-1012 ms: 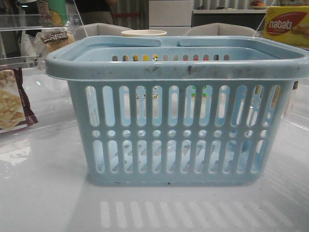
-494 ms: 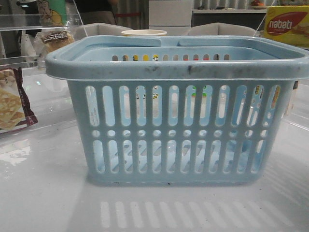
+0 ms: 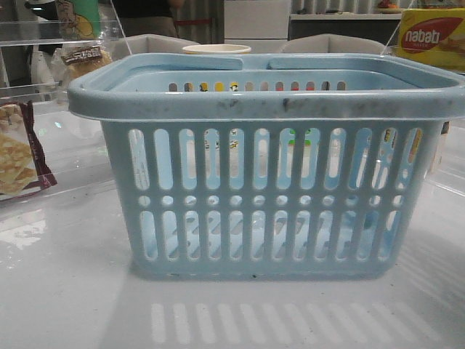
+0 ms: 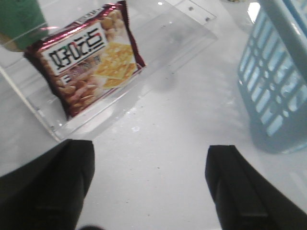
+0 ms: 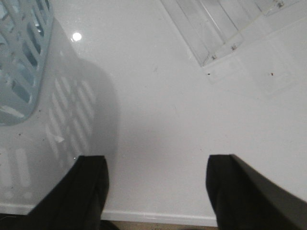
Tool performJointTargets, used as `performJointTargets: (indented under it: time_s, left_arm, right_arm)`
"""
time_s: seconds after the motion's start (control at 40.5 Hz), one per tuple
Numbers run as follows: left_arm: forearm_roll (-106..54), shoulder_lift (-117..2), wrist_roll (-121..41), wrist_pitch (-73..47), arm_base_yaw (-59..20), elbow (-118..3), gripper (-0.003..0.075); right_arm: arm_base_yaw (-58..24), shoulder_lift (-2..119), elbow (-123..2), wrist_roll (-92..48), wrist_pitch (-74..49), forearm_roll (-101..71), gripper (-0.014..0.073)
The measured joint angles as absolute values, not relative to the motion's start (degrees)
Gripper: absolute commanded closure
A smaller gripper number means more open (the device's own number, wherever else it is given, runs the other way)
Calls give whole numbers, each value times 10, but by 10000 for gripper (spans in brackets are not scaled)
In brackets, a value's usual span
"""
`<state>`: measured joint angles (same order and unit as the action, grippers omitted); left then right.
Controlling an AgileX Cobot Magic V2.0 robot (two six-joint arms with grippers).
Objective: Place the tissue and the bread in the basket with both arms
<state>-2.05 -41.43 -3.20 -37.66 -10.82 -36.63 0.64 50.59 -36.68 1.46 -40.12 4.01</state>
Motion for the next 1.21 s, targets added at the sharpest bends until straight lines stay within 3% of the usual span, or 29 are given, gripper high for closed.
performJointTargets:
  time_s: [0.197,0.444,1.135,1.209]
  left_arm:
    - [-17,-421,-32,-377,-172,-366,265]
    - [-15,-421,-32,-377,-184,-366,325]
    - [-15,-421,-32,-377,-184,-366,503]
    - [-15,-421,-32,-377,-184,-366,520]
  right_arm:
    - [73,576,-436,19,-398,40,42]
    - [138,687,-543,22,-371,33,42]
    - [140,951,-692,24,-222,-12,44]
    - [140,967,-692,24,-203,-12,76]
